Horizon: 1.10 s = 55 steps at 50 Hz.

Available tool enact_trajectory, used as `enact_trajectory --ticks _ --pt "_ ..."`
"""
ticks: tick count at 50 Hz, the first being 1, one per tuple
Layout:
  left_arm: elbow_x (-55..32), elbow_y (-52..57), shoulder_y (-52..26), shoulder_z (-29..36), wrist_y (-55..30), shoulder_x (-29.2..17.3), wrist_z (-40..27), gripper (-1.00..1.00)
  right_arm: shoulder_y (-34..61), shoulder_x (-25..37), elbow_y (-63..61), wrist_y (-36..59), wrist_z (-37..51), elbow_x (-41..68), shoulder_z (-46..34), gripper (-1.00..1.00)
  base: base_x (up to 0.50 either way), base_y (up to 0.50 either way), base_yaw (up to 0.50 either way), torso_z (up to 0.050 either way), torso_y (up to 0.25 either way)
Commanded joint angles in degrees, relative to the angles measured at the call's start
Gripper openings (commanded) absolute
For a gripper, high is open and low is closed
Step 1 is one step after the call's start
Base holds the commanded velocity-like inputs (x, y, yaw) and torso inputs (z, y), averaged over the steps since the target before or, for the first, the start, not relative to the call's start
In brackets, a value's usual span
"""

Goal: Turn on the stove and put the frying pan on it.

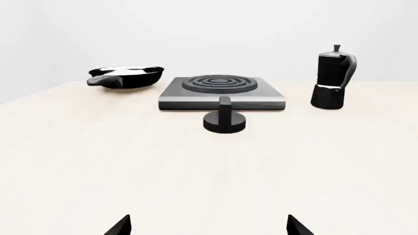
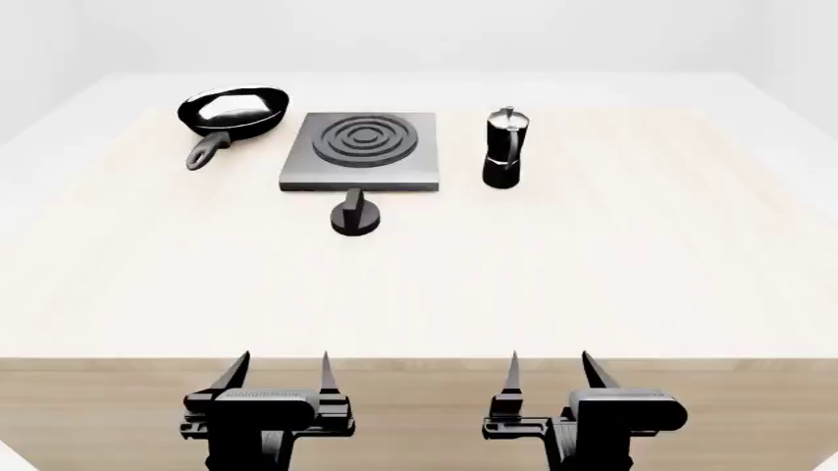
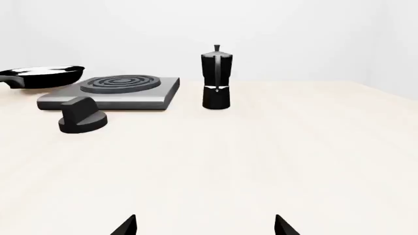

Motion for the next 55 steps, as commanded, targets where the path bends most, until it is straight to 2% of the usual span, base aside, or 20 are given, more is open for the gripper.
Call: enact_trajectory --ticks 1,8,12,55 --pt "-0.8 -0.1 0.0 1.1 0.1 -0.9 -1.1 1.00 0.3 0.7 0.4 0.8 1.2 2.0 -0.5 1.00 0.00 0.00 0.00 0.000 0.000" --pt "-2.0 -0.3 -0.2 2.7 0.2 -2.2 -2.6 1.00 0.4 2.9 1.4 -1.2 4.5 -2.6 -4.3 1.00 0.00 0.00 0.00 0.000 0.000" --pt "-2.5 -0.2 0.0 3.3 0.4 -2.7 -3.1 1.00 0.2 3.2 1.4 -1.4 4.7 -1.7 -4.7 1.00 0.00 0.18 0.00 0.000 0.000" --pt "-5.4 0.0 -0.3 7.2 0.6 -5.9 -6.6 1.00 -0.3 6.3 0.4 -1.1 5.8 2.6 -8.9 1.00 0.13 0.50 0.00 0.000 0.000"
